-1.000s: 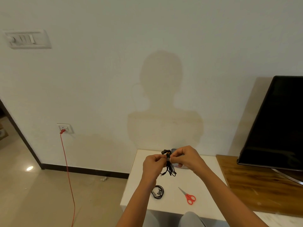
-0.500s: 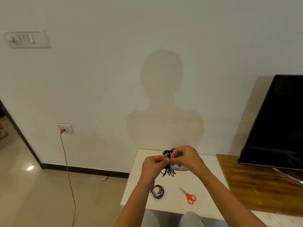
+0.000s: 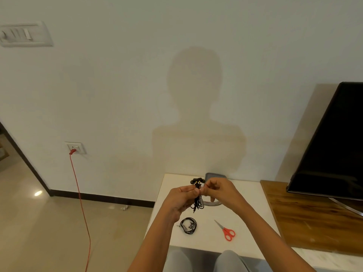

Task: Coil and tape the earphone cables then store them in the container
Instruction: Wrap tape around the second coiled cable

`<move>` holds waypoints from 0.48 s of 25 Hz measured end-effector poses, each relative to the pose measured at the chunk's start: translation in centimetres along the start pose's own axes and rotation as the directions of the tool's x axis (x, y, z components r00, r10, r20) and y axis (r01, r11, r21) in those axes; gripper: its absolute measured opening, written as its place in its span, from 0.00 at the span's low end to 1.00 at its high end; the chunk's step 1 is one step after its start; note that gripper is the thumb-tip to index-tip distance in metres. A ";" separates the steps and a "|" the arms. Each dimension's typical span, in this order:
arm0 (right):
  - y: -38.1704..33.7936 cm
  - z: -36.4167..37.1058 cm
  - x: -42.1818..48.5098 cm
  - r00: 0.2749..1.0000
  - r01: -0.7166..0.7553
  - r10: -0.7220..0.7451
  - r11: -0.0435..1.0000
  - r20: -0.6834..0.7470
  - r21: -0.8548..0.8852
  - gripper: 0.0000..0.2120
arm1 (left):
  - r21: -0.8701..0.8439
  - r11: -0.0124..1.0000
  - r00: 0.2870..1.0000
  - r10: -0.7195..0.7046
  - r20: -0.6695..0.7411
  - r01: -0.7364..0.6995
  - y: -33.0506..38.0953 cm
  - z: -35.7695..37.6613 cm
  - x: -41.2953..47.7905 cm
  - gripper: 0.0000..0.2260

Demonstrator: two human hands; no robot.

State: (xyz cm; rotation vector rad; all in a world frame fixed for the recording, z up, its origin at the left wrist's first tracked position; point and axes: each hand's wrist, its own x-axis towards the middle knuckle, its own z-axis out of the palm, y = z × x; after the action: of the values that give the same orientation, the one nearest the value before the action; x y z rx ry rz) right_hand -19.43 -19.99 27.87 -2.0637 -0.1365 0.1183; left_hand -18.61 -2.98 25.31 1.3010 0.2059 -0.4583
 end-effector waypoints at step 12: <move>4.9 1.5 2.0 0.958 -0.145 0.149 0.989 0.244 -0.036 0.12 | 0.514 0.850 0.924 0.284 -0.257 -0.119 -3.4 0.2 4.4 0.04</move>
State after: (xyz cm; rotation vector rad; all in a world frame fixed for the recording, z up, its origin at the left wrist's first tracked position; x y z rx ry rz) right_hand -17.40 -20.69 22.84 -2.0693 -0.1367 0.4675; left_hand -16.22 -4.71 20.62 1.8823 0.2300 -0.1037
